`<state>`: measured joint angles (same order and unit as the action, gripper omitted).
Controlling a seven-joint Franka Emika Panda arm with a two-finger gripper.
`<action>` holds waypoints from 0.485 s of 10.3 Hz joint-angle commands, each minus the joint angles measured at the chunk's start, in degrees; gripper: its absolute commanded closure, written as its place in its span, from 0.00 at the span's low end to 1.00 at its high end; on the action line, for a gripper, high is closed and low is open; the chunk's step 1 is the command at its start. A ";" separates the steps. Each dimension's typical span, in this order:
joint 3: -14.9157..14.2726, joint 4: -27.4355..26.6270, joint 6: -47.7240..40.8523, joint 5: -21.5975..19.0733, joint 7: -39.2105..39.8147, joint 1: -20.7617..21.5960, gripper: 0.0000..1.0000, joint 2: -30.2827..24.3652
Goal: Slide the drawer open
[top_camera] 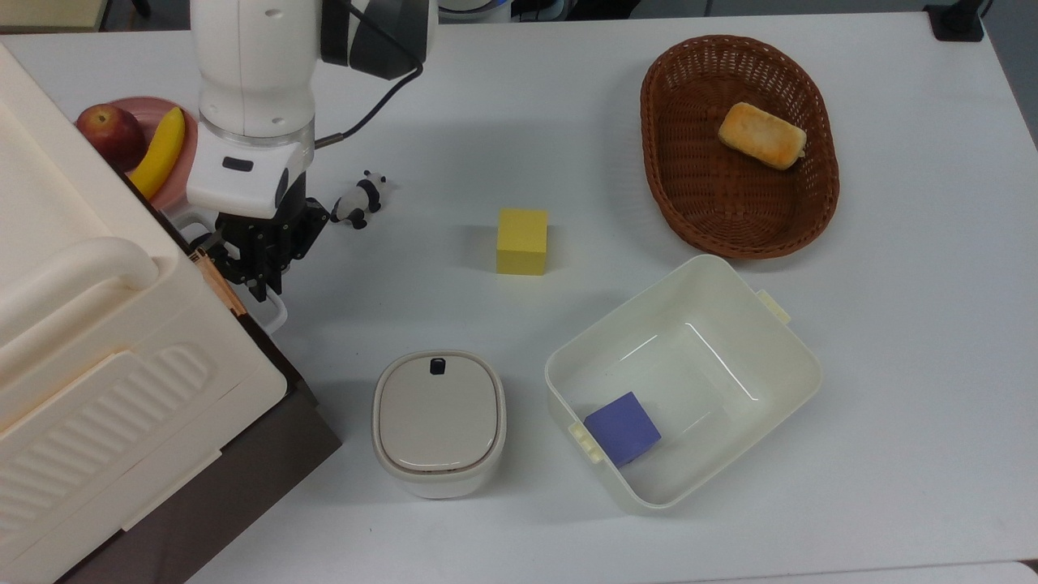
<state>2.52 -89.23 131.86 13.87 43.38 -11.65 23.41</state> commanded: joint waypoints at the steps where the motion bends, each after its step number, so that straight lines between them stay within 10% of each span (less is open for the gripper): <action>1: 0.91 -2.44 0.33 0.02 -1.37 -0.21 0.96 -2.22; 5: 1.61 -4.81 0.06 -0.07 -1.46 -0.04 0.96 -4.42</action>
<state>2.70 -89.83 131.86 13.87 43.39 -11.66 22.99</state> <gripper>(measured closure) 0.877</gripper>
